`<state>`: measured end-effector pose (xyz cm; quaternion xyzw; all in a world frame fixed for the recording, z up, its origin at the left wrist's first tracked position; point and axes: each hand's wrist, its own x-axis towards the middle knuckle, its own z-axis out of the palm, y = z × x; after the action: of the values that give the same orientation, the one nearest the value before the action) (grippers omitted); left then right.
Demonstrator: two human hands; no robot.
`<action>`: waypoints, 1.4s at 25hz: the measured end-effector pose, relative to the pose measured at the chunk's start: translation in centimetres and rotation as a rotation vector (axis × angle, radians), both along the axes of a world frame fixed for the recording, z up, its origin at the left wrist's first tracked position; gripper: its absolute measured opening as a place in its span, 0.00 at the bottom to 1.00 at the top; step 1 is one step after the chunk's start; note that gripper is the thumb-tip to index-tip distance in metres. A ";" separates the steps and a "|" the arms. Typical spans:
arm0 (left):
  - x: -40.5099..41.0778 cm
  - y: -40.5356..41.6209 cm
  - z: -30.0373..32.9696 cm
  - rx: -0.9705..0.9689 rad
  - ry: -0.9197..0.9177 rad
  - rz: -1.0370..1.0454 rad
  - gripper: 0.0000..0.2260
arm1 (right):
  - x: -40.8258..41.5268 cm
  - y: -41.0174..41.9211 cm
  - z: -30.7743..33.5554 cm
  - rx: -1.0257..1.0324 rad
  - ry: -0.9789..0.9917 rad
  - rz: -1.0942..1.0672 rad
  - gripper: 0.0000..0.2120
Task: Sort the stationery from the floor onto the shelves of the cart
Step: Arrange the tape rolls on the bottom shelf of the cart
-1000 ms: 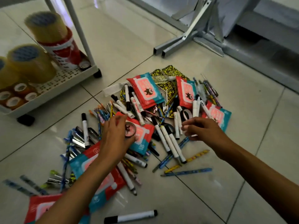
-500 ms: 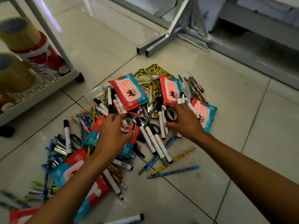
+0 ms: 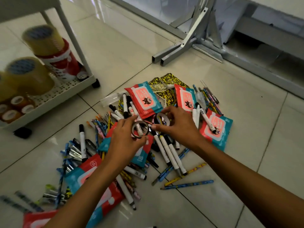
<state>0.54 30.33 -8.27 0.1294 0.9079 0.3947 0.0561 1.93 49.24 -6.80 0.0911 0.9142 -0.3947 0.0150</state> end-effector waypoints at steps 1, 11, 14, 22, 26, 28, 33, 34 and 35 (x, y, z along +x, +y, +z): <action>0.0 -0.8 0.3 0.028 0.009 0.011 0.28 | -0.2 -1.7 0.7 -0.022 0.011 0.033 0.25; -2.0 -10.3 4.7 0.178 0.063 0.177 0.23 | -4.4 -13.7 6.3 0.102 0.108 0.269 0.24; -3.8 -11.9 5.4 0.169 0.060 0.234 0.24 | -6.7 -15.4 6.9 0.064 0.128 0.288 0.25; -16.7 -14.0 2.9 0.011 0.005 0.482 0.28 | -17.2 -15.9 4.1 -0.165 0.137 0.191 0.26; -22.5 -13.2 0.4 0.079 -0.064 0.529 0.24 | -21.5 -15.1 1.9 -0.126 0.131 0.165 0.27; -24.7 -12.8 -0.7 0.117 -0.092 0.575 0.24 | -22.9 -14.9 0.8 -0.136 0.126 0.160 0.27; -27.4 -11.6 -2.5 0.080 -0.053 0.686 0.25 | -24.9 -14.6 -0.8 -0.161 0.113 0.157 0.27; -27.6 -11.3 -2.7 0.069 -0.046 0.696 0.24 | -25.3 -14.6 -0.9 -0.162 0.125 0.154 0.27; -27.7 -11.2 -2.8 0.054 -0.045 0.699 0.22 | -25.7 -14.6 -1.0 -0.162 0.138 0.153 0.27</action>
<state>-27.13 19.16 -11.07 -0.1966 0.8851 0.4166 -0.0660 -23.80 34.69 -7.79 -0.0078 0.8825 -0.4701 -0.0104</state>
